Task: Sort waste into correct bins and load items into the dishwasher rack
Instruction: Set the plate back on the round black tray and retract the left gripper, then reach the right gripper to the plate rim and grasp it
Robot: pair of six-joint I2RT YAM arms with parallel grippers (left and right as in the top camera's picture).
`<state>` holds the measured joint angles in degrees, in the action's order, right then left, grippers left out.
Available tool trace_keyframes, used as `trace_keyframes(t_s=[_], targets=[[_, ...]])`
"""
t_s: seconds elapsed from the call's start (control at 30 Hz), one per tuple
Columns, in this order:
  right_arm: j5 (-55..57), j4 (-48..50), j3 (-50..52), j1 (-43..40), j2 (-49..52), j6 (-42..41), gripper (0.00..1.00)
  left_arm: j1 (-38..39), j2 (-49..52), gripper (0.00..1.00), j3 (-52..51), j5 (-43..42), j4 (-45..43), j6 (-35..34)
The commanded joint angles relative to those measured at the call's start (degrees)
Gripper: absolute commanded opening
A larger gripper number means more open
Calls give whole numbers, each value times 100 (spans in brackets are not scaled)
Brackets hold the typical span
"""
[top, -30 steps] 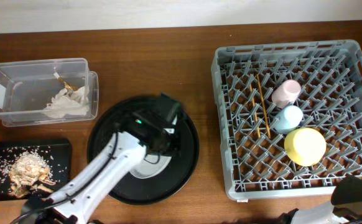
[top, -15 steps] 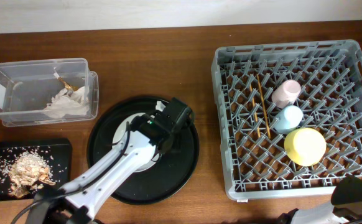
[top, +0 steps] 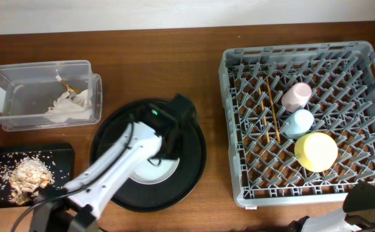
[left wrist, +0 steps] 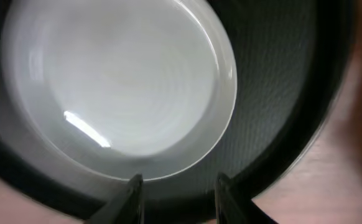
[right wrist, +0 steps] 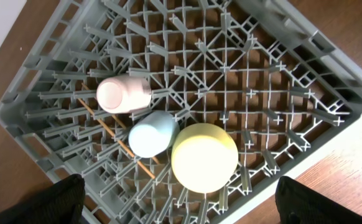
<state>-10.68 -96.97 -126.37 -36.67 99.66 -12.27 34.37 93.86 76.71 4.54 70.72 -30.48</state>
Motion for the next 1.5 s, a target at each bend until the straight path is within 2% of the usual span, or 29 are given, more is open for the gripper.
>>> trace_keyframes(t_s=[0.0,0.07,0.13,0.2,0.23,0.3,0.43,0.47,0.53,0.73,0.87,1.0,1.13,1.2,1.27,1.33,1.4,1.47], targets=[[-22,-31,-28,-11,46,-48,98,-691,-179,38,1316,619,855,11],[-22,-31,-28,-11,46,-48,98,-1163,-260,41,1801,844,1182,11],[-22,-31,-28,-11,46,-48,98,-1954,-391,52,2249,879,1484,11],[-111,-17,-28,-11,46,-72,98,-2564,-490,73,2380,879,1655,11],[-234,15,-28,-11,46,-70,99,-2815,-533,99,2387,879,1707,11],[-531,20,-28,-11,46,-72,98,-3759,-588,99,2385,758,2063,9],[-2144,-37,17,129,46,160,98,-4546,-581,99,2385,538,2170,11],[-2660,-37,50,306,46,415,98,-4712,-581,99,2385,538,2173,11],[-2953,-37,201,935,44,610,98,-4927,-581,99,2385,538,2173,11],[-1650,120,929,3578,157,603,99,-5095,-581,99,2385,538,2173,11],[-1434,918,1635,5250,319,597,98,-5095,-581,99,2385,535,2173,11],[-1086,1731,2216,6321,595,343,98,-5095,-581,99,2385,538,2173,11],[-1034,2601,2640,7176,1084,-400,99,-5095,-581,99,2385,535,2173,11],[-433,2830,2673,7573,1484,-1075,89,-5095,-581,99,2385,535,2173,11],[2,2900,2673,7759,1731,-1591,84,-5095,-581,99,2385,535,2173,11],[131,3097,2673,7925,2009,-1740,80,-5095,-581,99,2385,538,2173,11],[133,3259,2673,8028,2256,-1790,72,-5095,-581,99,2385,538,2173,11],[369,3316,2673,8096,2570,-2170,66,-5095,-581,99,2385,538,2173,11]])
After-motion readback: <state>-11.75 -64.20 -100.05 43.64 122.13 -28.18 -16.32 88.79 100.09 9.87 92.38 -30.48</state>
